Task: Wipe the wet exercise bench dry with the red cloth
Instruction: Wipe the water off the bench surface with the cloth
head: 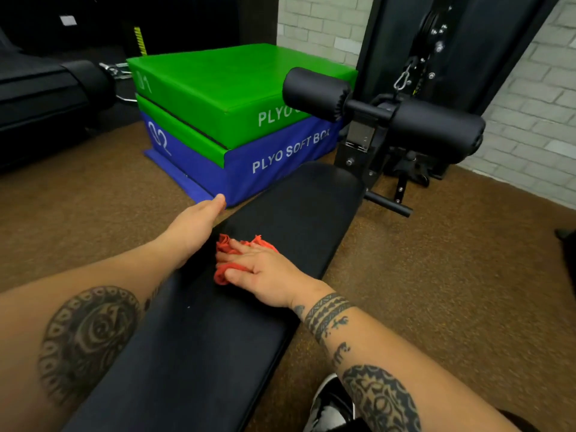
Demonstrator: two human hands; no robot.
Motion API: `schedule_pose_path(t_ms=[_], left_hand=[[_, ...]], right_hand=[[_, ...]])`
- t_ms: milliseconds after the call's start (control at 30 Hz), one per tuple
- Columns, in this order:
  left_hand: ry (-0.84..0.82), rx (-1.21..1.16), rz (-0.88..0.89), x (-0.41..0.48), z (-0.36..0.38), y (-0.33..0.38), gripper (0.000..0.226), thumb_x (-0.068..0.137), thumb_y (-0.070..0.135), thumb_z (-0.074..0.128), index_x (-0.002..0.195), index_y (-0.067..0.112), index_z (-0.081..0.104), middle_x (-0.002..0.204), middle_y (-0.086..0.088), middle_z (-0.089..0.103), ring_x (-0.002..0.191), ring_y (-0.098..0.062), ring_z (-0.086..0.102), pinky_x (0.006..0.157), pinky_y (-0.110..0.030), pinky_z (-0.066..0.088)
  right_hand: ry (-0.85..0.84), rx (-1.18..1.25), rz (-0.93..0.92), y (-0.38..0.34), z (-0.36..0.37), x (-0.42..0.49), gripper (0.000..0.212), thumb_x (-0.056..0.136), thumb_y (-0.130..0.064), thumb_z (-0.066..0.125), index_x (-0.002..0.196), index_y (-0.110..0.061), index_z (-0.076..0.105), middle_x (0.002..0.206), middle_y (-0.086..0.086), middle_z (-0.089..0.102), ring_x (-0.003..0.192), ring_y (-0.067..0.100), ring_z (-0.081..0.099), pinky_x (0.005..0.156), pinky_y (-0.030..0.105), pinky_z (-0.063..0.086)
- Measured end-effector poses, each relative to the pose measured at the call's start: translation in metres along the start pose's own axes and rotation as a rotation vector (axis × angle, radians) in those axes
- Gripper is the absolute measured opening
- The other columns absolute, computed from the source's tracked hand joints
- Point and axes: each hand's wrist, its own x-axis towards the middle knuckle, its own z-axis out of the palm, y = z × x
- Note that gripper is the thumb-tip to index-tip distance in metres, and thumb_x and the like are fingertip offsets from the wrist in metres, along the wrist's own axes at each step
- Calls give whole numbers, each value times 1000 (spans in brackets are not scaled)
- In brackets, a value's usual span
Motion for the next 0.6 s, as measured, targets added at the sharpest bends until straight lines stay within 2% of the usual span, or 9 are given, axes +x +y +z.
schedule_pose_path(t_ms=[67,100,133,200,300,367,433,500,600], left_hand=[[7,111,-13,-22,-9,-3,57,81,66,51,118,27,69,126,4,67,122,-16,58,113,-38,37],[-1,172,-22,-31,-12,-5,42,88,54,57,118,27,70,125,3,68,119,-16,59,111,-35,39],[-12,233,-30,-40,-15,-10,34,92,42,59,122,26,68,126,2,67,117,-16,60,108,-31,41],[-42,337,-37,-54,-22,-16,38,95,30,61,132,24,62,132,0,63,120,-18,58,105,-26,39],[-46,438,-42,-72,-38,-27,40,95,30,60,135,26,59,137,0,60,127,-18,55,105,-24,37],[-30,470,-59,-80,-48,-37,40,95,32,58,134,30,59,138,2,60,127,-18,55,109,-29,39],[-9,460,-92,-88,-56,-45,39,95,32,55,134,32,59,136,3,61,125,-19,56,107,-29,40],[26,424,-122,-93,-64,-55,38,96,33,53,134,32,60,135,3,62,123,-20,56,104,-29,40],[42,413,-154,-96,-76,-66,37,97,37,53,133,32,61,134,4,62,124,-20,55,106,-30,40]], right_hand=[[55,362,118,-15,6,-14,34,105,-22,46,129,-7,64,126,0,69,116,-2,57,107,26,39],[101,607,183,-24,5,-19,31,106,-19,45,122,-1,66,101,-1,77,84,-1,66,76,18,52],[174,759,250,-29,4,-21,31,106,-22,46,111,-1,68,83,4,77,60,9,62,47,18,45],[433,865,371,-27,-3,-20,34,105,-30,47,99,-4,69,72,20,70,48,21,51,34,20,29],[773,918,398,-20,-25,-19,21,105,-24,48,100,-15,66,80,21,69,53,17,57,46,23,42],[699,653,390,-11,-31,-26,23,105,-29,46,117,-18,63,112,17,69,87,17,70,72,30,58],[333,31,463,1,-21,-33,41,105,-38,39,141,-22,51,153,13,43,142,34,38,116,49,32],[208,-322,505,6,2,-33,51,105,-46,34,153,-30,34,166,1,18,153,36,6,121,51,4],[268,-365,442,-17,27,-30,50,103,-51,35,151,-37,37,165,-10,21,153,34,0,120,45,-5]])
